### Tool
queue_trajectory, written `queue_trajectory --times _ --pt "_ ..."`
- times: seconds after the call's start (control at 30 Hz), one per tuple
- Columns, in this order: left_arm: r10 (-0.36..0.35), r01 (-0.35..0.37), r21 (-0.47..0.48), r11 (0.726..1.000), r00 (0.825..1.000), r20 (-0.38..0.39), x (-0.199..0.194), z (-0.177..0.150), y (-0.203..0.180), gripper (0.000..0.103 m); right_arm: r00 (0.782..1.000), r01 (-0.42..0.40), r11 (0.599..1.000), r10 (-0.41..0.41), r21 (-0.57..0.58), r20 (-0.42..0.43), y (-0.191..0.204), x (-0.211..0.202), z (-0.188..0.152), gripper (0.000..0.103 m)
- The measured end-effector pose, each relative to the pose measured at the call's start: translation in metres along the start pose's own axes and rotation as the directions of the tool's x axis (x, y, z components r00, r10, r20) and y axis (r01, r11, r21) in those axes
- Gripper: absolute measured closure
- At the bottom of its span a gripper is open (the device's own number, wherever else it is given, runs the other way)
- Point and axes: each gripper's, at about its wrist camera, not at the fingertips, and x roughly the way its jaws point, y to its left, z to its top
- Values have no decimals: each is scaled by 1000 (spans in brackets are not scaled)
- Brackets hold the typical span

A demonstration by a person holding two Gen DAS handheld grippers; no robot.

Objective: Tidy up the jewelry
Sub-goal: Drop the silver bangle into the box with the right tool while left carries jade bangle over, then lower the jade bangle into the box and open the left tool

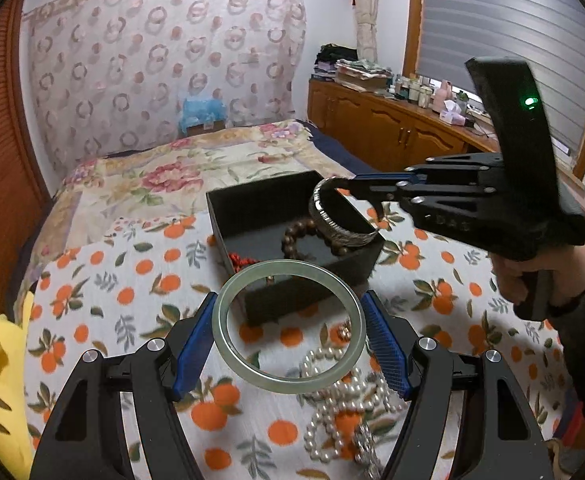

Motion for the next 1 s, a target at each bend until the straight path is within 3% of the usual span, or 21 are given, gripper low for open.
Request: queue_trajectory --times 0.17,0.3,0.47,0.63,1.0 --pt "18 -18 4 1000 1000 -4 10 14 5 35 1000 6 1000 -7 -28 -10 -1 24 1 98" --pt "31 -31 5 999 999 -4 20 28 11 35 999 -32 999 32 -22 -24 0 34 -5 98" --pt "41 -41 3 999 999 -13 34 40 19 35 996 -79 997 79 -1 -37 1 36 -11 95" --pt "44 -44 2 999 999 -26 50 50 25 35 994 -107 994 107 38 2 -7 26 -10 92" --pt "54 -53 23 998 997 -47 81 64 25 35 997 -37 989 26 141 75 -35 9 -15 92"
